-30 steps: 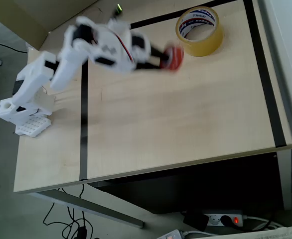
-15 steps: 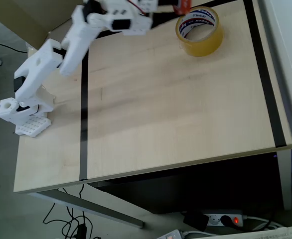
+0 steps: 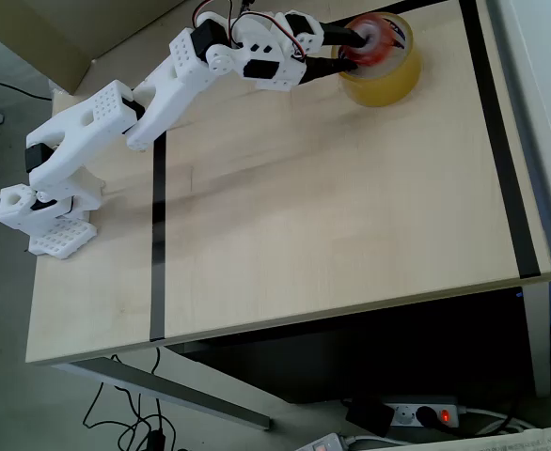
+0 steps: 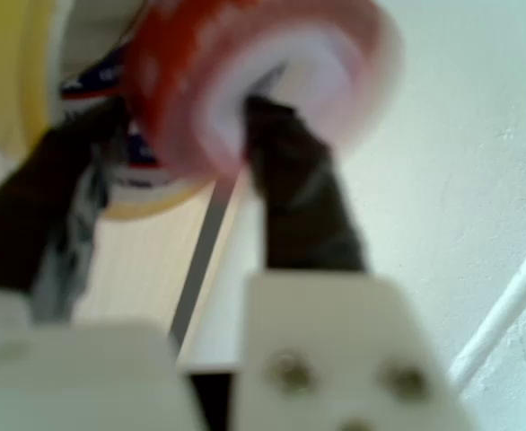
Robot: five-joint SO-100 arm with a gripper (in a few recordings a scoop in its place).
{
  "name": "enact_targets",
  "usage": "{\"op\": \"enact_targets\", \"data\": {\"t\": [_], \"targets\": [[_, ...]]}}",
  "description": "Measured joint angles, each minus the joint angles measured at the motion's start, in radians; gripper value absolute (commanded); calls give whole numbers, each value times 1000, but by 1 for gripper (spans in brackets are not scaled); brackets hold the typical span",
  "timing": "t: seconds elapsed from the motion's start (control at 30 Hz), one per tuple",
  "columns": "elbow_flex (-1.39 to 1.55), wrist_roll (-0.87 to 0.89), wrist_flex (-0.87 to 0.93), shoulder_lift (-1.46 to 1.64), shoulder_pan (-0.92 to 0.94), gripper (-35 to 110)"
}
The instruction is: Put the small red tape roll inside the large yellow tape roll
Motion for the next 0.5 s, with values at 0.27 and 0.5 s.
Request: {"op": "enact_targets", "data": {"t": [0.27, 0.5], "targets": [[-2, 0, 101, 48, 31, 13], [0, 0, 264, 163, 204, 0]]}}
